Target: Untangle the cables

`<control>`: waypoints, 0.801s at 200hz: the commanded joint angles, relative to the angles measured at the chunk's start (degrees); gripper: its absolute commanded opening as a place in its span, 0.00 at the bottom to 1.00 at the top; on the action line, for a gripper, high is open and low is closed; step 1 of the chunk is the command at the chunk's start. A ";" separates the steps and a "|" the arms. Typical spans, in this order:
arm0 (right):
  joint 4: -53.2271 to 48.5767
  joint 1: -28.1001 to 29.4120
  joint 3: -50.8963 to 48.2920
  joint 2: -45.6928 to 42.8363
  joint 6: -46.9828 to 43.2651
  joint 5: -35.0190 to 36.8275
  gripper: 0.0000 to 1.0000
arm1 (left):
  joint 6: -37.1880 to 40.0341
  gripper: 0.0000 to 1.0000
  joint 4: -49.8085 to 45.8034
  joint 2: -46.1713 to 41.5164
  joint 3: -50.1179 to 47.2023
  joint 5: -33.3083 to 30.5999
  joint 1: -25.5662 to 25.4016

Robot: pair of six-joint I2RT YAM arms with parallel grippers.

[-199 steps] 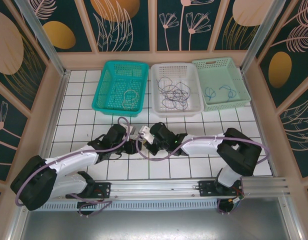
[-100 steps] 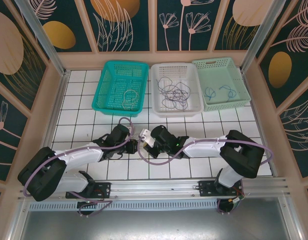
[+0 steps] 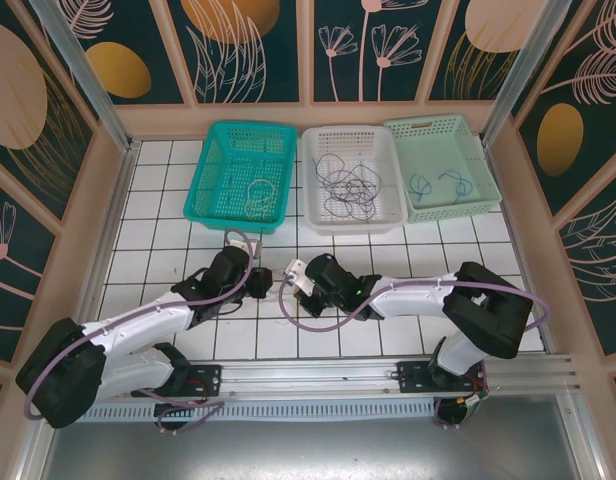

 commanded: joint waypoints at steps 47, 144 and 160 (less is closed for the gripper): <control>-0.04 -0.02 0.17 -1.04 -1.03 0.96 0.00 | -2.03 0.49 1.86 7.50 5.76 7.34 -0.40; 0.27 0.22 0.66 -1.28 -1.81 0.96 0.00 | -6.31 0.46 6.61 17.64 7.72 12.54 -0.38; 0.43 0.26 0.50 -1.22 -1.60 0.96 0.00 | -6.46 0.40 8.12 19.38 8.26 13.09 -0.41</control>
